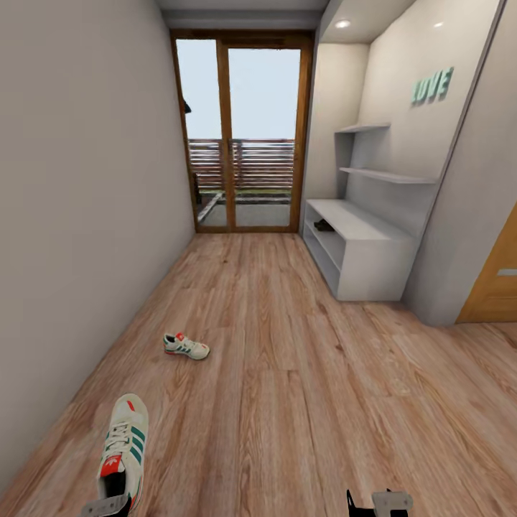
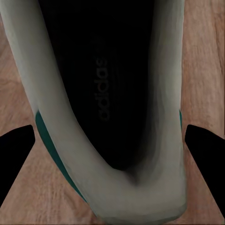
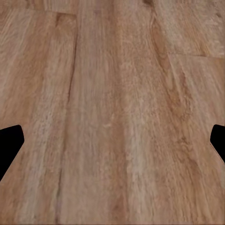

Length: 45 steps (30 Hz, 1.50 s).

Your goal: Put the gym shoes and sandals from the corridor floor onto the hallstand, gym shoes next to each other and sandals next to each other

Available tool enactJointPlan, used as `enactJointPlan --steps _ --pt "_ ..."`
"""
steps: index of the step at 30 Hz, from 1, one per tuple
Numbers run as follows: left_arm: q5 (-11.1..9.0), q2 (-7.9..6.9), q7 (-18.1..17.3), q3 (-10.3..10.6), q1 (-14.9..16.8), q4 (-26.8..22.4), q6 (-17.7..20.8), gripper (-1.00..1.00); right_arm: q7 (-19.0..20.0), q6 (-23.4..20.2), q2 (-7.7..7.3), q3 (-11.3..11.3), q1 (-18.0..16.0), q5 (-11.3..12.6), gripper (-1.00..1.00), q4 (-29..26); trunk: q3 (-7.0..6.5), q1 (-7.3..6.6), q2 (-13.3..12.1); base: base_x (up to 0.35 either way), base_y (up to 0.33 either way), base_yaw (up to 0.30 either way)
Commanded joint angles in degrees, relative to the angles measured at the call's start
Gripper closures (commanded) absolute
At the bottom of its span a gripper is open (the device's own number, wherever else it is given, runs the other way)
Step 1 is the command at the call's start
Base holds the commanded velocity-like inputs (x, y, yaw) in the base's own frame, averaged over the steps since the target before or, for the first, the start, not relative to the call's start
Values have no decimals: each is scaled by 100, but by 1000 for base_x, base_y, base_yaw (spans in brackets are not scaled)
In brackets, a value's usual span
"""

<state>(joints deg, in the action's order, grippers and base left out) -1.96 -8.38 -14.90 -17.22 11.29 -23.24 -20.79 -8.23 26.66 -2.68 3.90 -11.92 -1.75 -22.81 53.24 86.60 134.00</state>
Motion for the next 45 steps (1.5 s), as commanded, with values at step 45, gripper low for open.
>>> enactJointPlan --steps 45 --pt "-34 3 -57 -44 5 3 -4 100 -56 6 -5 42 -4 -18 -100 4 5 2 2 339 -135 0"
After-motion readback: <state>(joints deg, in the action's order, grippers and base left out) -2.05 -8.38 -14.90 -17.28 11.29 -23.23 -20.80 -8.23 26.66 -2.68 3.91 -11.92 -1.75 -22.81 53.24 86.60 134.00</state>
